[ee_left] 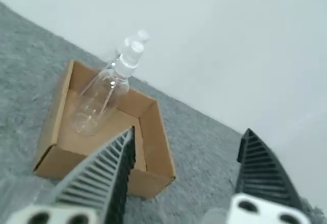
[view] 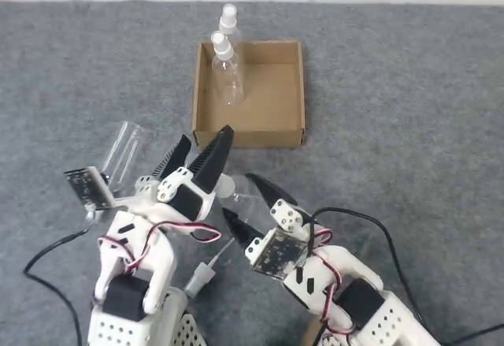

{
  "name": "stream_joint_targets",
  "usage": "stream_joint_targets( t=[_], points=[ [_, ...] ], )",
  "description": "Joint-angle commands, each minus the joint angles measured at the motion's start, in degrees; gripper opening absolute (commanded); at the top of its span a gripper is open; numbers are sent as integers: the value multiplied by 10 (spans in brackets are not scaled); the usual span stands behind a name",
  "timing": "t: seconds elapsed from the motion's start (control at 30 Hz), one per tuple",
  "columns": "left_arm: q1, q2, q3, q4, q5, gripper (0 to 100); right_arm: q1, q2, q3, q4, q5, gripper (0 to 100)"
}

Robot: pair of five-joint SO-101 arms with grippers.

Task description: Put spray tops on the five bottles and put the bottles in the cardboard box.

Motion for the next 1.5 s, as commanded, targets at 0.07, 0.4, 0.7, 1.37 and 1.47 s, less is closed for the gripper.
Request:
stream_joint_targets(
  t=[0.07,0.4,0.7,1.37,1.47],
  points=[
    [7,-9,15,-24,-15,297,-26,-18,11,-5,-3,96],
    [6,-9,-82,62,14,297,-22,-18,11,-5,-3,96],
    [2,-9,-153,113,15,297,-22,-18,11,-4,-3,96],
    [-295,-9,-112,109,53,297,-22,-18,11,-8,-3,13],
    [-317,-9,-86,109,52,297,-22,-18,11,-6,-3,13]
  ],
)
